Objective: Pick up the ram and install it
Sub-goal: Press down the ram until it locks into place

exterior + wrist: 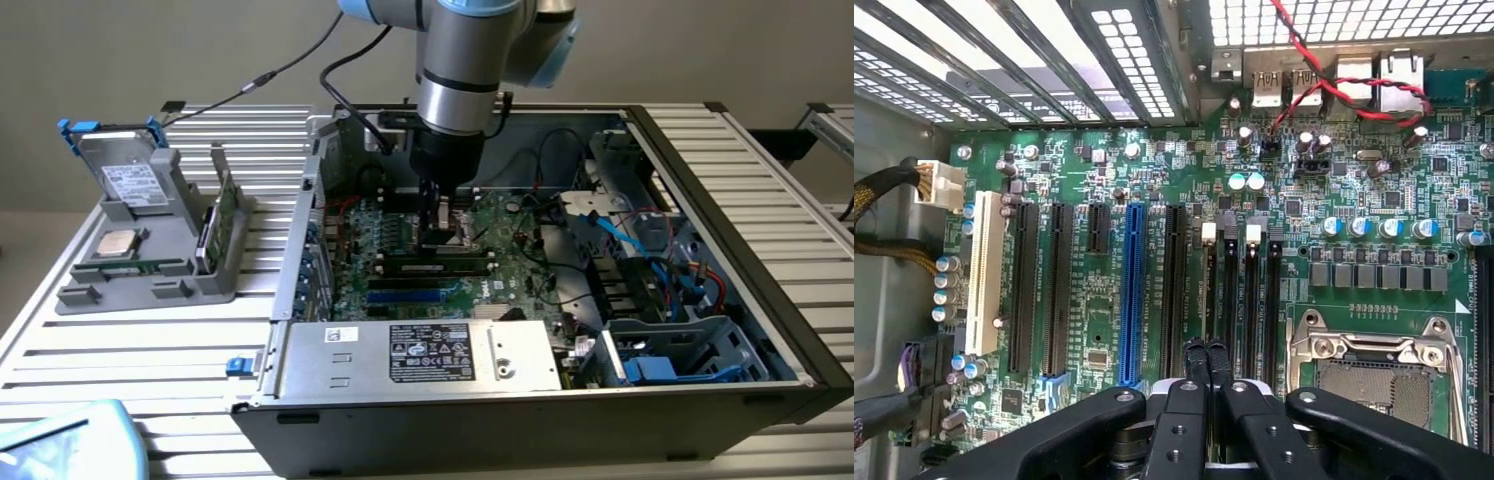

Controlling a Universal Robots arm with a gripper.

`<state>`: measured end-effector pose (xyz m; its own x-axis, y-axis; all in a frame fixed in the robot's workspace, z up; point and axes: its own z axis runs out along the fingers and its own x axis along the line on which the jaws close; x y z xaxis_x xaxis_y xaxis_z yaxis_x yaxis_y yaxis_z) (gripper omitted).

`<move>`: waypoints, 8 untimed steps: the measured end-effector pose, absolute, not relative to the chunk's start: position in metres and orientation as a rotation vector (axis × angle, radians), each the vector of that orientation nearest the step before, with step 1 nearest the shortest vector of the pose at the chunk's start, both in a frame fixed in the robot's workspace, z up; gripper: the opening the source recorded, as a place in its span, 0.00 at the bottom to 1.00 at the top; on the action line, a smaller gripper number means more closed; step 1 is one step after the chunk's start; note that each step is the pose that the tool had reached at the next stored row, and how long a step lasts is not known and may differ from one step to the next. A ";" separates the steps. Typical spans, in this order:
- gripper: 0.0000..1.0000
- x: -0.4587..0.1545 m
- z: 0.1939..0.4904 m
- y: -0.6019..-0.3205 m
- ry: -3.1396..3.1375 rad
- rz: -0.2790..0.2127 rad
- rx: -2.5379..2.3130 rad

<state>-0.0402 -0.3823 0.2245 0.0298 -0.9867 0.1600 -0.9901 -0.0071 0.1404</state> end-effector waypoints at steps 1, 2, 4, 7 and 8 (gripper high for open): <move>0.10 -0.040 0.224 -0.382 -2.050 0.024 2.089; 0.10 -0.040 0.224 -0.382 -2.050 0.024 2.089; 0.10 -0.041 0.223 -0.382 -2.050 0.025 2.088; 0.10 -0.041 0.223 -0.382 -2.049 0.027 2.087; 0.10 -0.041 0.223 -0.382 -2.049 0.028 2.087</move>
